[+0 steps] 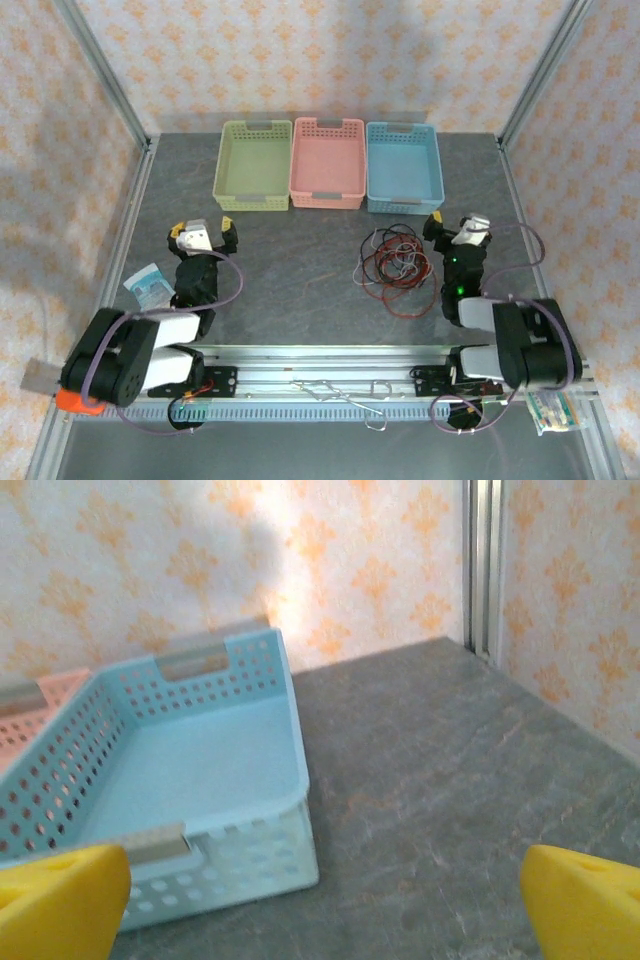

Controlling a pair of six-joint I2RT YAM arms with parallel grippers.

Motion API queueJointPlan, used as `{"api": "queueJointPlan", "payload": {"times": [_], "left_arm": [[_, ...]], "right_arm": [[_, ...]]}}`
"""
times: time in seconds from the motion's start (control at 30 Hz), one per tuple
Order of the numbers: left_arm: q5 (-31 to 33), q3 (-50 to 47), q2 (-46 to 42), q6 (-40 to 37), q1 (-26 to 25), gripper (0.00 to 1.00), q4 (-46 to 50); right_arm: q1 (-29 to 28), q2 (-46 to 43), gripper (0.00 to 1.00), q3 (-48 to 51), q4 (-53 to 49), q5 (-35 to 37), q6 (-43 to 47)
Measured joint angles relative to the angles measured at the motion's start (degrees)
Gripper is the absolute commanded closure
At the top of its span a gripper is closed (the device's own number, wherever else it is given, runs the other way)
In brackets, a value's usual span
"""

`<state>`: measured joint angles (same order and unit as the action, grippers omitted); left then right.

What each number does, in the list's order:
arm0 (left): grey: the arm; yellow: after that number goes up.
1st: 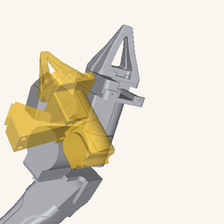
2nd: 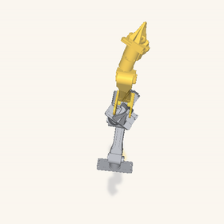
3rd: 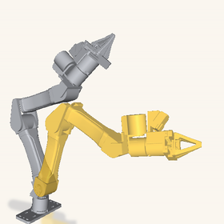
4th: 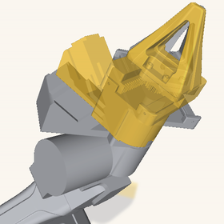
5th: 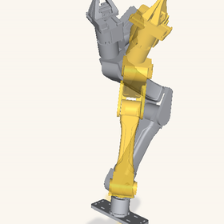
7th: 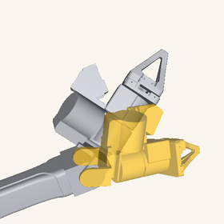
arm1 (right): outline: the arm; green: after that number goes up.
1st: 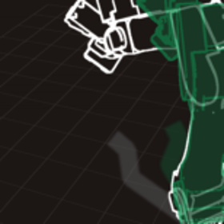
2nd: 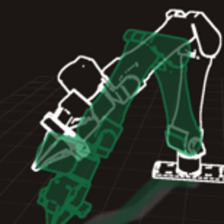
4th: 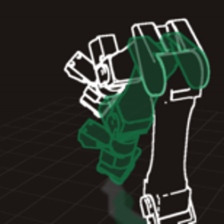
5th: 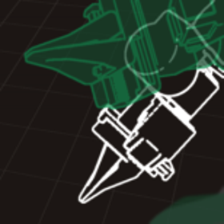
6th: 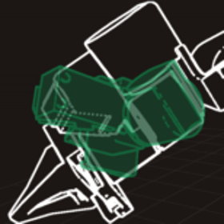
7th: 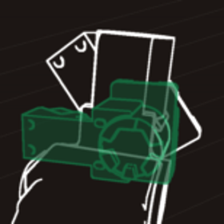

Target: Untangle the cables

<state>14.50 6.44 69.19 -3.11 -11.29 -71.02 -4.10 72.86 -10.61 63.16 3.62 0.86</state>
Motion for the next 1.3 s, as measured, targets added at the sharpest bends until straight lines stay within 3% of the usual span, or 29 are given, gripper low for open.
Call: {"api": "queueJointPlan", "payload": {"times": [0.23, 0.5, 0.77, 0.87, 1.0, 1.3], "left_arm": [[1.6, 7.8, -11.1, 4.2, -0.7, 0.0, 17.7], [12.7, 23.9, -9.0, 24.3, -0.5, 0.01, 47.6], [4.9, 26.9, -7.7, 36.2, 1.7, 0.01, 61.7], [3.9, 29.6, -5.7, 38.0, -3.9, 0.01, 65.5], [4.0, 32.2, -4.1, 39.5, -15.2, 0.01, 68.0], [5.3, 38.9, 6.6, 41.2, -34.0, 0.01, 69.1]], "right_arm": [[0.0, -13.3, 0.0, -1.0, -13.8, -2.4, -3.9], [0.0, -24.3, 0.0, -3.7, -31.9, -4.3, -11.3], [0.0, -25.4, 0.0, -11.8, -51.7, -3.9, -21.9], [0.0, -24.5, 0.0, -14.9, -58.1, -4.1, -24.6], [0.0, -21.0, 0.08, -20.1, -67.0, -7.4, -26.1], [-0.2, -8.5, 0.06, -28.2, -82.2, -13.6, -24.7]]}}
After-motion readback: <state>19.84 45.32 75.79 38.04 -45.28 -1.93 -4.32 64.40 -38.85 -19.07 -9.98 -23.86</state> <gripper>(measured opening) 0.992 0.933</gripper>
